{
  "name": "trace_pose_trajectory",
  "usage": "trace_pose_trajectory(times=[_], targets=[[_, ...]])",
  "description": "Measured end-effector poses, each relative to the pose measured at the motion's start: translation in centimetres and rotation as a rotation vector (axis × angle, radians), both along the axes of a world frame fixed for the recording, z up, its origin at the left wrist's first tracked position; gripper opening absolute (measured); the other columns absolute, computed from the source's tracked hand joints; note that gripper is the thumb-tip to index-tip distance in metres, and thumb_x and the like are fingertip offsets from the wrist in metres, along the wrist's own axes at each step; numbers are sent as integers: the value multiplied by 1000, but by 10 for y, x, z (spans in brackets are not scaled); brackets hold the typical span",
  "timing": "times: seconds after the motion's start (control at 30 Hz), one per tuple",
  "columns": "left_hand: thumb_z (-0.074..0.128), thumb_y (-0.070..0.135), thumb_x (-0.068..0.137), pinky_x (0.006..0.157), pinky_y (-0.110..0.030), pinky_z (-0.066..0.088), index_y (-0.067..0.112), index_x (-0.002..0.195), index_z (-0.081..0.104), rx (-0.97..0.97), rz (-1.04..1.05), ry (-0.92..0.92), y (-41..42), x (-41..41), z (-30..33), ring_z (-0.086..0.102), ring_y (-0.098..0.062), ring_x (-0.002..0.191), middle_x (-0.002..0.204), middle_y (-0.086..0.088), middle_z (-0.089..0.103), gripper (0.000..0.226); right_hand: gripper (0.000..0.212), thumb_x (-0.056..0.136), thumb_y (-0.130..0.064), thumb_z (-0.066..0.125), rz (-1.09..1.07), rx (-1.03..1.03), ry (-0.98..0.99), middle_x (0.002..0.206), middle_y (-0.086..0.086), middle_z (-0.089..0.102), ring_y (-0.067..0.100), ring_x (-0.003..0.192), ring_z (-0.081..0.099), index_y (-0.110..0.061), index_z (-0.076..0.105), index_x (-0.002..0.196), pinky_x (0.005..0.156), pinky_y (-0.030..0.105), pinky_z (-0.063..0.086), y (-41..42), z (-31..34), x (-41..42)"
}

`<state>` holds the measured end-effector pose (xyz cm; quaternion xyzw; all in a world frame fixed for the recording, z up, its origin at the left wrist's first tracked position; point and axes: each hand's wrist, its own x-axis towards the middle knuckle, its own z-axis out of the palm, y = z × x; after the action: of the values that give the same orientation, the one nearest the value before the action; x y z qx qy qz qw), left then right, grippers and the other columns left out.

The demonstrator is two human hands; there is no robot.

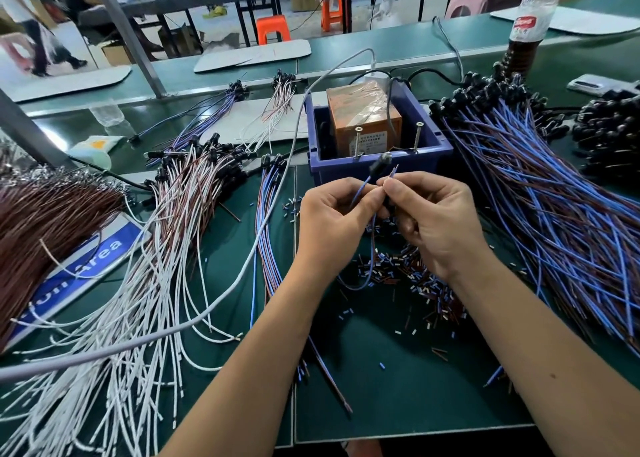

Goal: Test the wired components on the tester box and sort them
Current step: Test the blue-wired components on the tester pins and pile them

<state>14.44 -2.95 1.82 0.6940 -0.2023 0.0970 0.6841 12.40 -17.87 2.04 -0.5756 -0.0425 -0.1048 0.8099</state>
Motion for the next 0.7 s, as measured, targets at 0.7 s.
trace_pose_trajectory(times=[0.7], targets=[[63, 4, 94, 59, -19, 45, 17, 91, 75, -66, 484, -170, -1, -1, 4, 58, -4, 62, 74, 5, 72, 18, 20, 104, -21, 60, -467, -272, -128, 65, 0, 66, 13, 46, 46, -19, 76, 91, 44, 26, 37, -6, 1, 3]])
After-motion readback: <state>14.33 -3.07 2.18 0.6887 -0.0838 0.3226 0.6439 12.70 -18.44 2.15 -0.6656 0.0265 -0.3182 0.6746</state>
